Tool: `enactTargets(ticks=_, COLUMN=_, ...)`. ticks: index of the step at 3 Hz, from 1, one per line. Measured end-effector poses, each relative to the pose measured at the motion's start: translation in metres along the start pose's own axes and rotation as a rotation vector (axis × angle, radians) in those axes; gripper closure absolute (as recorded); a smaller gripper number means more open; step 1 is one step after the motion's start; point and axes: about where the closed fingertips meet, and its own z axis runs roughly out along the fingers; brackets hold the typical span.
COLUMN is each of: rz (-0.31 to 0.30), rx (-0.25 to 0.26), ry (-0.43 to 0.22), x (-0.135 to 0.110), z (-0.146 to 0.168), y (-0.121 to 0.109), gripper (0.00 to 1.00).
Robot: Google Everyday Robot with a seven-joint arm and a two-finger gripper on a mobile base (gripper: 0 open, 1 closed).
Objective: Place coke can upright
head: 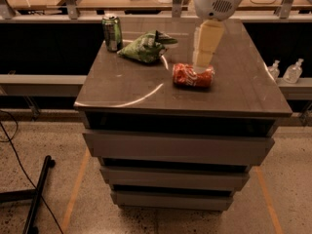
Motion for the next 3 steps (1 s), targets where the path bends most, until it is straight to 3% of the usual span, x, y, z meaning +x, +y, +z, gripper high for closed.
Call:
enactTargets(ticks=1, rz=0.015, rx=-0.039, ry=0.029, x=-0.02, z=0.039, y=-0.014, gripper=0.0)
enactTargets(ticks=3, rz=0.141, rx=-0.127, ry=0.083, x=-0.028, z=0.101, y=-0.016, gripper=0.0)
